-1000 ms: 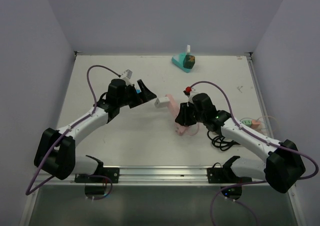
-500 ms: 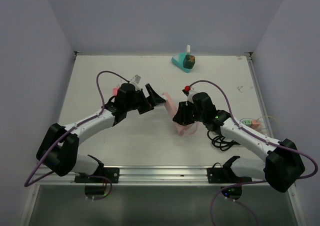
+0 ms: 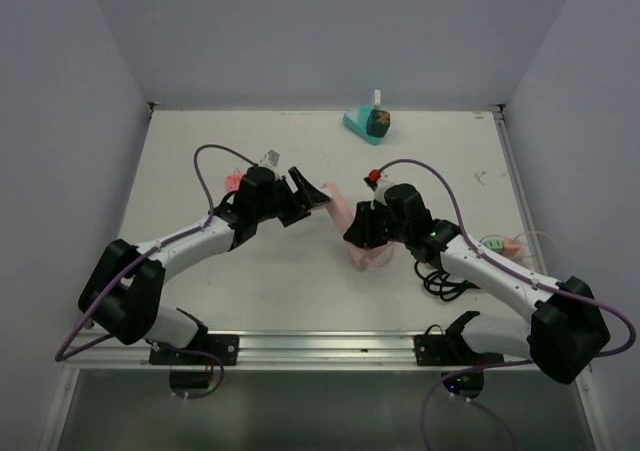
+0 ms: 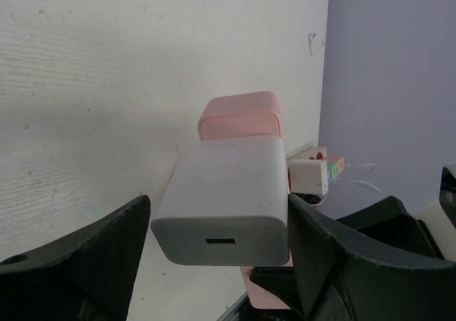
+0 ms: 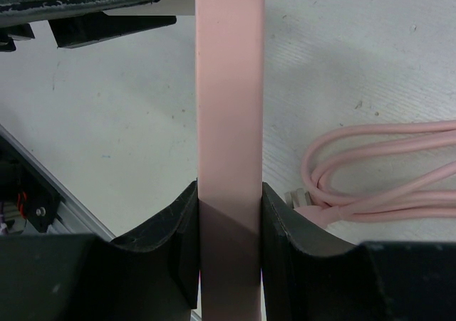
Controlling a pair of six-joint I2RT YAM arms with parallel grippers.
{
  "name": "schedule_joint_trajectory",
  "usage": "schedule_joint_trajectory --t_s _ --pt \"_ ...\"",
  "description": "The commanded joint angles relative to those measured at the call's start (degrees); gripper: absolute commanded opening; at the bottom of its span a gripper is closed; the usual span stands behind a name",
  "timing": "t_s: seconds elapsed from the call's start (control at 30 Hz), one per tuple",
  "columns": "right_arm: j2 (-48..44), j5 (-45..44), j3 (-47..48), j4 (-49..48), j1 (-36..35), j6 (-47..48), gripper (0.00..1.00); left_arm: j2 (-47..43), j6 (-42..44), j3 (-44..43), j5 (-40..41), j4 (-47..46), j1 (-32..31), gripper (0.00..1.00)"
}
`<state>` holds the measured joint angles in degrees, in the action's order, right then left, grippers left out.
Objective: Pull the plug off the socket
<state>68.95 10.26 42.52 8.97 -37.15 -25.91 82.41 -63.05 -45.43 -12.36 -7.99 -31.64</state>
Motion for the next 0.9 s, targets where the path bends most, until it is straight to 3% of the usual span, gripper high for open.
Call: schedule_joint_trajectory --t_s 0.0,0.1,0.33,0.47,0.57,0.6,0.67,0.7,0.73,0.8,0.83,0.87 --pt "-2.4 2.2 0.6 -6.0 -0.4 -0.2 0.00 -0.4 -0.7 -1.9 2.3 -2.3 -0.3 0.78" --pt "-2.4 2.6 0.0 -6.5 -0.4 -0.3 0.00 -0.9 -1.5 -1.4 2.8 -2.8 -0.3 0.73" --pt "-2.8 2.5 -0.4 -6.4 -0.5 -0.3 0.00 -1.4 -3.7 -1.2 3.4 -4.8 -0.3 0.82" --pt "-2.9 2.5 -0.3 -6.4 -0.5 -0.3 0.00 -0.4 -3.8 -2.1 3.1 -4.9 -0.3 0.78" --pt "-2.9 2.6 -0.3 -6.5 -0.6 -0.3 0.00 -0.1 -3.9 -1.7 3.2 -4.8 -0.3 0.65" --pt "-3.0 2.7 -0.4 -6.6 -0.6 -0.3 0.00 -0.1 -3.9 -1.5 3.3 -5.0 -0.3 0.51" --pt "-3.1 2.7 -0.8 -6.7 -0.6 -0.4 0.00 -0.2 -3.7 -1.1 3.3 -5.1 -0.3 0.35" --pt "-3.0 2.7 -0.9 -6.7 -0.6 -0.5 0.00 -0.3 -2.9 -1.1 3.4 -5.0 -0.3 0.21" --pt "-3.1 2.7 -1.1 -6.8 -0.6 -0.7 0.00 -0.7 -2.4 -1.0 3.6 -4.8 -0.3 0.15" --pt "-3.2 2.6 -1.2 -6.7 -0.6 -1.1 0.12 -1.3 -1.6 -0.7 3.9 -3.9 -0.3 0.00" --pt "-3.1 2.6 -1.1 -6.9 -0.6 -1.5 0.20 -1.9 -0.9 -0.6 3.9 -3.8 -0.2 0.00" --pt "-3.1 2.6 -1.0 -6.9 -0.6 -1.8 0.38 -2.3 -0.5 -0.3 3.7 -3.8 -0.3 0.00"
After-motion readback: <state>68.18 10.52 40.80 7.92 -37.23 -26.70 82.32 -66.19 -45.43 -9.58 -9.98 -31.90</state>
